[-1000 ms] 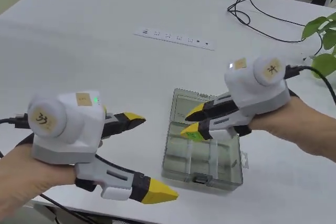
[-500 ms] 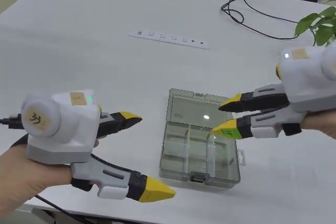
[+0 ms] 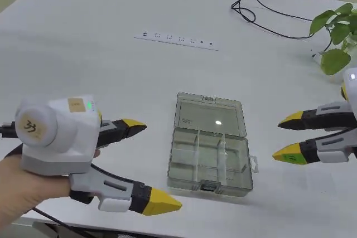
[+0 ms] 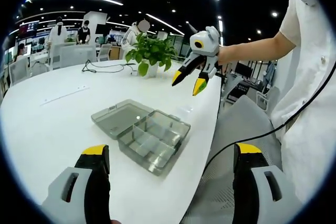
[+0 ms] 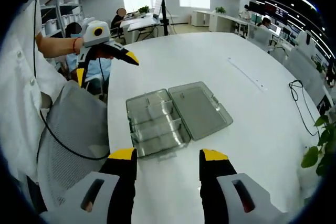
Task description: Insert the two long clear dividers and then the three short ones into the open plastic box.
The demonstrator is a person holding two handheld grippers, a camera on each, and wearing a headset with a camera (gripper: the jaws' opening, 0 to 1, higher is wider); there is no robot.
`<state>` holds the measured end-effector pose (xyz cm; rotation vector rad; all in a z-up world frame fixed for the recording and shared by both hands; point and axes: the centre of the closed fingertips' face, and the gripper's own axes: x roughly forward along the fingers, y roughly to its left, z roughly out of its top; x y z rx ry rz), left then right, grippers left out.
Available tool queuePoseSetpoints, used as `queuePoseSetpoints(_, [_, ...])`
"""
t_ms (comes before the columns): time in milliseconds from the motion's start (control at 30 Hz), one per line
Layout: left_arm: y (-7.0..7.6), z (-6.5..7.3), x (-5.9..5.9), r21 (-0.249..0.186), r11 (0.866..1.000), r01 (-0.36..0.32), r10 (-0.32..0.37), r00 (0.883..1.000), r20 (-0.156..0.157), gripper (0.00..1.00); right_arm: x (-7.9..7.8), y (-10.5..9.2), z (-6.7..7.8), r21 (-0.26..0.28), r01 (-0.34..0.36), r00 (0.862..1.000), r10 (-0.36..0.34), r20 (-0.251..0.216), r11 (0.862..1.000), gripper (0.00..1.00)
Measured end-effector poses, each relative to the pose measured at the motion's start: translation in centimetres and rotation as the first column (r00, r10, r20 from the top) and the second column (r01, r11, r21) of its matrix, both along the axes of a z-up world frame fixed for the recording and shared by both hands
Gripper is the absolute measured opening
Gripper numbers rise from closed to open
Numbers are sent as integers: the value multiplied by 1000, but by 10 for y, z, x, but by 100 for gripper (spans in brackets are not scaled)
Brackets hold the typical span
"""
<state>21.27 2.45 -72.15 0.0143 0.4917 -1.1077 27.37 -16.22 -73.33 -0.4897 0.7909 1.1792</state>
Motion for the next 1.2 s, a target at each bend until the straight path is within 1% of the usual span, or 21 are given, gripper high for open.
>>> queuePoseSetpoints(100, [1,0,0,1,1000,0,0,1000,-2,100,-3,-10,-7,-25,0,1000,0,-10,1000,53])
queuePoseSetpoints(267, [0,0,0,2,1000,6,-6,1000,-3,100,-5,-26,-22,-84,-7,1000,6,-15,996,57])
queuePoseSetpoints(400, [-1,0,1,3,1000,10,-10,1000,-3,100,-5,-38,-38,-149,-34,999,31,-20,988,58])
queuePoseSetpoints(433, [-1,0,2,3,1000,11,-11,1000,-3,100,-5,-42,-43,-170,-46,999,43,-21,984,58])
queuePoseSetpoints(467, [-1,0,2,2,1000,11,-11,1000,-4,100,-5,-43,-44,-177,-49,999,46,-22,983,58])
queuePoseSetpoints(567, [-2,0,2,3,1000,13,-13,1000,-6,100,-4,-52,-58,-231,-75,997,71,-26,970,57])
queuePoseSetpoints(667, [-2,0,2,0,1000,12,-12,1000,-9,100,-3,-58,-68,-265,-90,996,85,-30,960,57])
queuePoseSetpoints(767, [-2,-1,3,2,1000,12,-12,1000,-12,100,-2,-64,-77,-302,-108,994,101,-38,947,56])
queuePoseSetpoints(800, [-2,-1,3,0,1000,11,-11,1000,-13,100,-2,-67,-82,-320,-121,993,114,-39,940,55])
queuePoseSetpoints(833, [-2,-1,3,0,1000,11,-11,1000,-14,100,-2,-68,-85,-330,-126,992,119,-41,936,54])
queuePoseSetpoints(867, [-1,-2,3,0,1000,10,-10,1000,-14,100,-2,-70,-89,-346,-133,991,125,-47,929,54])
queuePoseSetpoints(967, [-1,-2,4,-1,1000,8,-8,1000,-18,100,-2,-74,-99,-378,-158,988,147,-56,912,52])
queuePoseSetpoints(1100, [0,-4,4,-2,1000,5,-5,1000,-21,100,-3,-76,-107,-392,-169,986,154,-71,904,50])
queuePoseSetpoints(1200, [0,-4,4,-3,1000,4,-4,1000,-23,100,-1,-78,-112,-416,-185,983,171,-71,890,49])
